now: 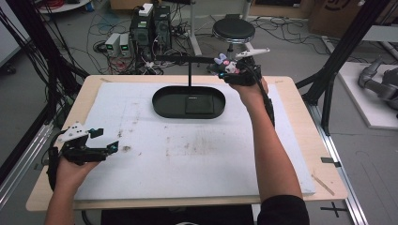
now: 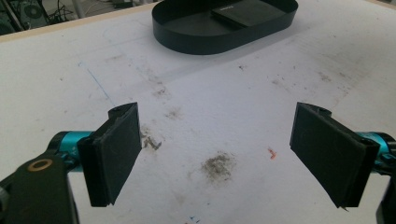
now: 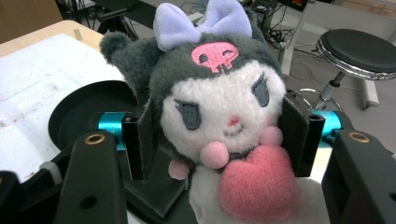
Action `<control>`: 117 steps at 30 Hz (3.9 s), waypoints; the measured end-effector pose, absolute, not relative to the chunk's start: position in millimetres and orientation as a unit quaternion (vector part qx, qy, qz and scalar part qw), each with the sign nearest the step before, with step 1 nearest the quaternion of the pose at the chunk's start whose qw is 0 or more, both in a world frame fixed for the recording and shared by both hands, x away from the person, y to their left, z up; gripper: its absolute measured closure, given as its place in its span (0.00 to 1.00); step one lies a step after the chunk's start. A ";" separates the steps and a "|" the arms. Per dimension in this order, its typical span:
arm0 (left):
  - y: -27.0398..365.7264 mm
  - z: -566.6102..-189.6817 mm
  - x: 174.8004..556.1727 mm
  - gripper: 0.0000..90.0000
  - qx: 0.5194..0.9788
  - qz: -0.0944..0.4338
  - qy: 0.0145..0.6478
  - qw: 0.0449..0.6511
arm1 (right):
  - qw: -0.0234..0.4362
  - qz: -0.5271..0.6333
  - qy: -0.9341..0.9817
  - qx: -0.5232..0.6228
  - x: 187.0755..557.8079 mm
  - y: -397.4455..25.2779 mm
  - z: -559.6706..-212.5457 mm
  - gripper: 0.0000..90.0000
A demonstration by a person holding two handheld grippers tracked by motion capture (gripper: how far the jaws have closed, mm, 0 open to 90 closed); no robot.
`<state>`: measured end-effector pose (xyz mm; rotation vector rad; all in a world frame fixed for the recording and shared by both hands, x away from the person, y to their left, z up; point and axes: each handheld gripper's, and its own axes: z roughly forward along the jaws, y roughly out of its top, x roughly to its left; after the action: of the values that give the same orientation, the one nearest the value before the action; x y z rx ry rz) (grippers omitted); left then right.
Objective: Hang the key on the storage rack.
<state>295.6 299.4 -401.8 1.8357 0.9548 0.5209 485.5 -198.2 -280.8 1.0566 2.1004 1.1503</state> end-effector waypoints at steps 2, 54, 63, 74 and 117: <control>299.1 -401.9 295.7 0.18 0.753 0.214 0.393 0.483 | 0.263 0.427 0.770 0.395 488.0 -198.3 -280.2 0.44; 292.7 -404.8 297.9 0.18 0.763 0.206 0.386 0.476 | 0.286 0.377 0.768 0.431 495.8 -206.3 -281.8 0.24; 288.8 -404.8 299.1 0.18 0.764 0.204 0.381 0.479 | 0.267 0.389 0.786 0.399 478.5 -206.4 -279.2 0.23; 279.7 -403.2 307.8 0.18 0.767 0.201 0.372 0.483 | 0.256 0.408 0.798 0.363 446.4 -219.9 -301.0 0.24; 252.2 -412.8 330.0 0.18 0.763 0.195 0.355 0.504 | 0.227 0.462 0.754 0.408 343.9 -312.6 -409.8 0.23</control>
<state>330.0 252.2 -412.8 1.8429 0.8560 0.4715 343.9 -312.6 -409.8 1.1231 2.0784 1.2722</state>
